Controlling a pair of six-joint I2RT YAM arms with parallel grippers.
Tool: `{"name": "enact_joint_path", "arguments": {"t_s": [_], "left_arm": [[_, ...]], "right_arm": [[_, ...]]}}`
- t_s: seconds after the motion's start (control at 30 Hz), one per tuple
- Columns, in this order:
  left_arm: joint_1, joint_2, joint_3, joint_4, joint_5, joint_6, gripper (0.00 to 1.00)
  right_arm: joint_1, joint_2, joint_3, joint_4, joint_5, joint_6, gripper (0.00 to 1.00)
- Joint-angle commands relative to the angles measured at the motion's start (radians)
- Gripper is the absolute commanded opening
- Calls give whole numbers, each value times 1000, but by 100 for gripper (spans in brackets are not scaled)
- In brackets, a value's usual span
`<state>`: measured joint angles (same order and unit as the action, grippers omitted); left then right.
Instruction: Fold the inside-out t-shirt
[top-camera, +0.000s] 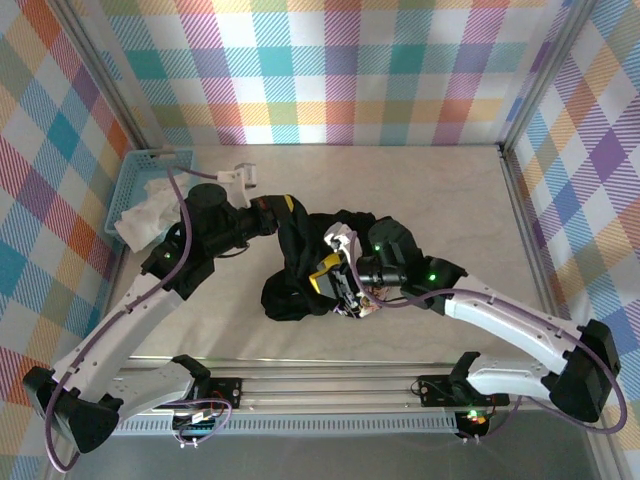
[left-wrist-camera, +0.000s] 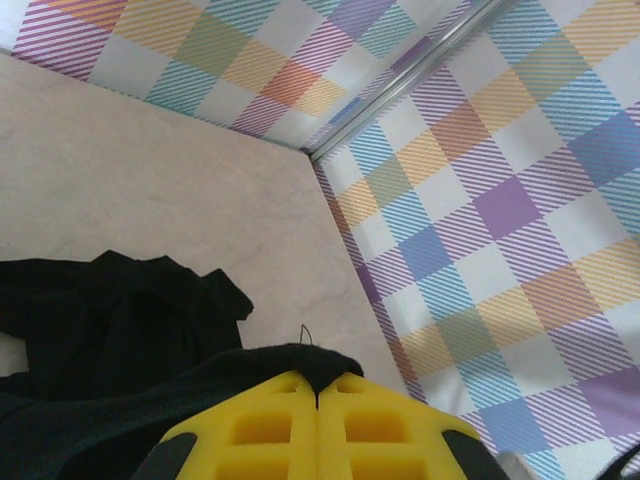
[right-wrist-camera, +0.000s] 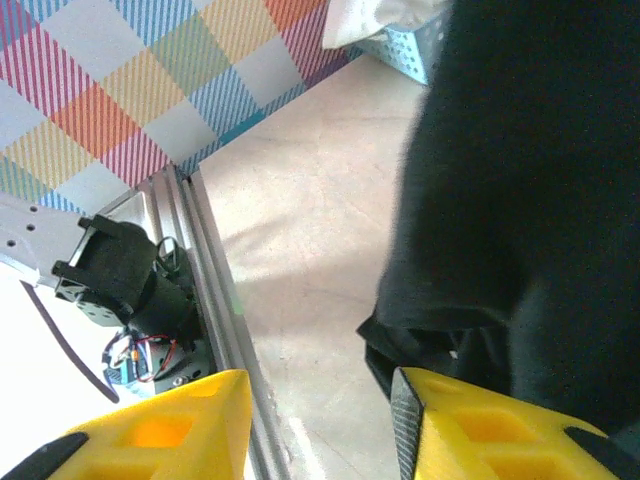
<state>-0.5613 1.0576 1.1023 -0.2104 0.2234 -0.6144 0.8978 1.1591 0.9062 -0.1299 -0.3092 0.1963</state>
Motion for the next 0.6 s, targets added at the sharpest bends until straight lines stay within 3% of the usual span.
{"name": "enact_joint_path", "arguments": {"t_s": [0.0, 0.23, 0.37, 0.57], "left_arm": [[-9, 8, 28, 12, -20, -12, 0], [-12, -1, 27, 1, -30, -4, 0], [-12, -9, 31, -19, -42, 14, 0], [-12, -22, 27, -30, -53, 33, 0]], "right_arm": [[38, 63, -8, 126, 76, 84, 43], [59, 219, 36, 223, 318, 195, 48], [58, 213, 25, 251, 445, 180, 48], [19, 205, 25, 218, 440, 166, 46]]}}
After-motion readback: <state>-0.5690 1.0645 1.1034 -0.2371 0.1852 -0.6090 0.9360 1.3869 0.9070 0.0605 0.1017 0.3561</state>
